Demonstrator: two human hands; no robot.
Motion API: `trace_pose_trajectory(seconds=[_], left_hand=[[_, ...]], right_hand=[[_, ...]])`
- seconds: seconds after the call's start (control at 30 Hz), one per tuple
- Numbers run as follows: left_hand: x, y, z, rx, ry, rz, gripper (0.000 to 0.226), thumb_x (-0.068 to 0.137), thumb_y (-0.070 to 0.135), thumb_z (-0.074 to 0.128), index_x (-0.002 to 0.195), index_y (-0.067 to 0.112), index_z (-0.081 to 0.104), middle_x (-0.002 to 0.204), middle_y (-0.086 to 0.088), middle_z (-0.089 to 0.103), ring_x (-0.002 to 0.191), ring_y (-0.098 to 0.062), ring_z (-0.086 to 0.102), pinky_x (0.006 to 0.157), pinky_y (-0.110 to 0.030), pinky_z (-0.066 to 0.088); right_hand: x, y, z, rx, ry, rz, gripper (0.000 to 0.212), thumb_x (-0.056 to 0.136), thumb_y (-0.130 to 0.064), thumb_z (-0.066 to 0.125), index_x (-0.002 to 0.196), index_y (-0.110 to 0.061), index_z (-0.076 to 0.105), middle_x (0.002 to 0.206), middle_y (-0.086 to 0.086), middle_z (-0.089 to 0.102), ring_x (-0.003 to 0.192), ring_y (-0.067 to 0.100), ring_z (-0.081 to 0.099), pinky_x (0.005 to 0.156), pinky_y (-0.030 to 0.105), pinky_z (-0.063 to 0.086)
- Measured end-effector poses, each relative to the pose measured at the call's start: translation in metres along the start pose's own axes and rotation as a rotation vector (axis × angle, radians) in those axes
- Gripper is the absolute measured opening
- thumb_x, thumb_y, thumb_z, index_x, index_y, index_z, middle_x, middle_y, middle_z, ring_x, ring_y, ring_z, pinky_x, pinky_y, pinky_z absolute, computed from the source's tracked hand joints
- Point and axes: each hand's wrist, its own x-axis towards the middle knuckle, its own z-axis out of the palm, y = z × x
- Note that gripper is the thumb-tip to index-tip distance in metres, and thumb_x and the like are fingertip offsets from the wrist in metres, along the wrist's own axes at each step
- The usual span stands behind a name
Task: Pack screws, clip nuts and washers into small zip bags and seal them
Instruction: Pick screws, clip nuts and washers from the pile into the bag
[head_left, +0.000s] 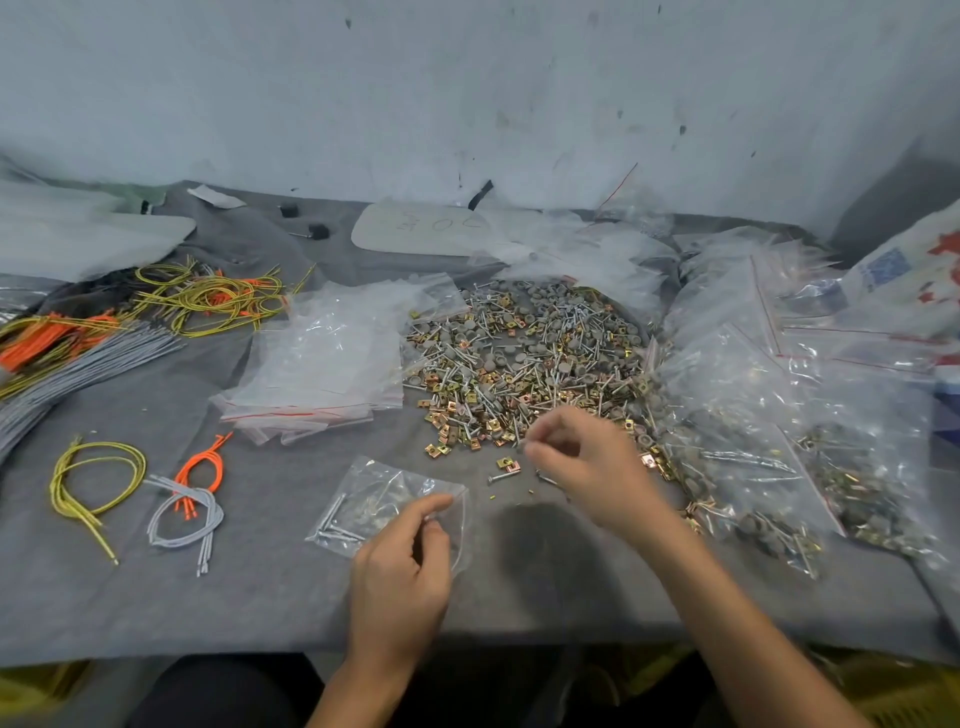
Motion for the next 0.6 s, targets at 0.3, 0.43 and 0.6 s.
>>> trace_pose_trajectory(seconds=[0.3,0.43,0.6], left_hand=[[0.001,0.003,-0.002,0.019,-0.014,-0.034,0.03,0.089,0.024,0.049,0.108,0.038,0.068,0.092,0.022,0.07,0.077,-0.001,0.064,0.07,-0.023,0.049],[0.0,0.005,-0.004,0.003,-0.027,-0.033,0.03,0.089,0.026,0.048,0.11,0.036,0.068,0.095,0.024,0.069,0.085,-0.001,0.065,0.076,-0.028,0.053],[0.001,0.001,0.0,-0.022,0.013,-0.028,0.029,0.087,0.02,0.052,0.106,0.033,0.071,0.073,0.015,0.066,0.059,-0.002,0.055,0.061,-0.027,0.044]], right_hand=[[-0.057,-0.002,0.083,-0.077,0.085,-0.114,0.007,0.088,-0.024,0.074,0.095,-0.025,0.073,0.08,-0.016,0.056,0.075,0.004,0.055,0.068,0.017,0.042],[-0.053,0.001,0.09,-0.251,-0.05,-0.204,0.021,0.097,-0.036,0.057,0.114,-0.033,0.07,0.09,-0.009,0.058,0.085,0.01,0.058,0.076,0.032,0.048],[-0.028,0.004,0.062,-0.119,0.211,-0.2,0.013,0.093,-0.029,0.062,0.091,-0.028,0.074,0.08,-0.018,0.063,0.075,0.004,0.059,0.066,0.018,0.044]])
